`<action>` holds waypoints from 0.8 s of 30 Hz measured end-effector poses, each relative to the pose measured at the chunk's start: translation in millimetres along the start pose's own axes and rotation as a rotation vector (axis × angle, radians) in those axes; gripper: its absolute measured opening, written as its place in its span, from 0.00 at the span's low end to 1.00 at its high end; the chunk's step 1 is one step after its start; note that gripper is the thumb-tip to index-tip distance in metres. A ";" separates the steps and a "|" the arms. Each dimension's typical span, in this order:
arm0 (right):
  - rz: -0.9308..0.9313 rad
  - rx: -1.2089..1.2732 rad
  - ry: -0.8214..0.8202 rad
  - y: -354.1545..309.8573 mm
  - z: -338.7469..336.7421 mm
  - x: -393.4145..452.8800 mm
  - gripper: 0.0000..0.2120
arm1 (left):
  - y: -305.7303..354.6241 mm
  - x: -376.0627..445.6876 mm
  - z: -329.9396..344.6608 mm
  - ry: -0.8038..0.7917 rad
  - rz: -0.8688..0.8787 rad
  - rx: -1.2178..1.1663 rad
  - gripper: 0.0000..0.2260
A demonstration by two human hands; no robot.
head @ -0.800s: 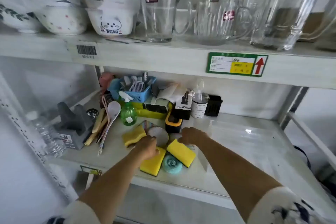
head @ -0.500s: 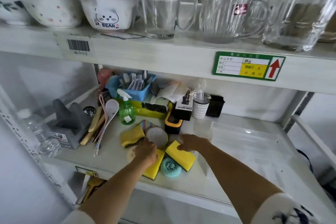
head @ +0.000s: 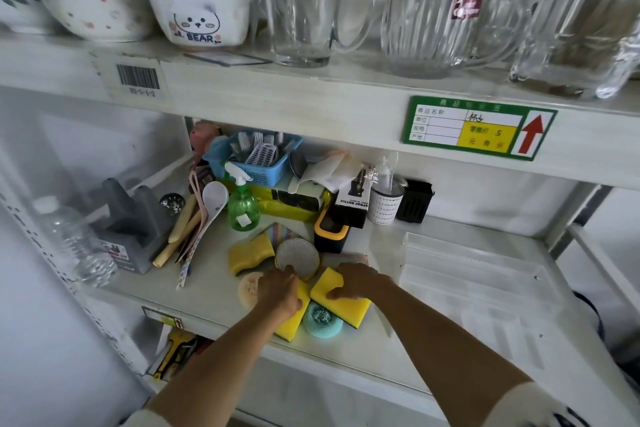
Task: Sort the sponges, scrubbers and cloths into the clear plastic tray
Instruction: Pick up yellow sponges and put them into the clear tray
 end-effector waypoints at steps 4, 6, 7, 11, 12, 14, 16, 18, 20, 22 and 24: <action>-0.018 -0.033 0.024 0.2 -4.0 -7.5 0.39 | -0.1 -1.5 -3.5 0.027 0.002 -0.018 0.35; -0.051 0.001 0.038 -1.9 -6.4 -12.1 0.38 | -2.8 -1.8 -1.4 0.006 -0.003 -0.050 0.39; -0.069 0.019 0.044 -3.1 -7.9 -14.8 0.37 | -4.1 -2.4 -0.3 -0.007 -0.008 -0.077 0.40; -0.139 0.097 0.085 -11.3 -19.5 -29.6 0.33 | -3.6 -3.1 0.5 -0.073 -0.015 -0.228 0.37; -0.161 0.100 0.095 -14.2 -24.1 -34.1 0.31 | -1.9 -2.6 -0.7 -0.092 -0.014 -0.262 0.34; -0.199 0.108 0.098 -18.8 -33.4 -41.8 0.28 | 2.1 -1.9 -7.7 -0.109 -0.006 -0.319 0.31; -0.199 0.142 0.106 -16.8 -43.5 -48.8 0.27 | 5.7 -0.5 -19.0 -0.099 0.001 -0.358 0.30; -0.152 0.214 0.134 -7.4 -54.9 -56.3 0.26 | 9.6 1.6 -30.4 -0.085 0.002 -0.405 0.29; -0.082 0.330 0.205 8.2 -66.1 -63.2 0.25 | 16.5 3.1 -42.4 -0.056 0.011 -0.459 0.29; -0.002 0.382 0.300 24.7 -77.1 -72.1 0.23 | 27.9 2.8 -54.2 -0.014 0.030 -0.479 0.29; 0.094 0.372 0.396 42.9 -86.0 -80.9 0.24 | 39.9 0.5 -66.5 0.048 0.022 -0.453 0.26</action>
Point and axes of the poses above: each hand's wrist, its own x-axis towards the middle knuckle, its own z-axis out of the palm, y = z × x, the point moved 9 cm from there along x, towards the middle knuckle, and after that the axes turned 6 degrees about -x, right-handed, at the moved point
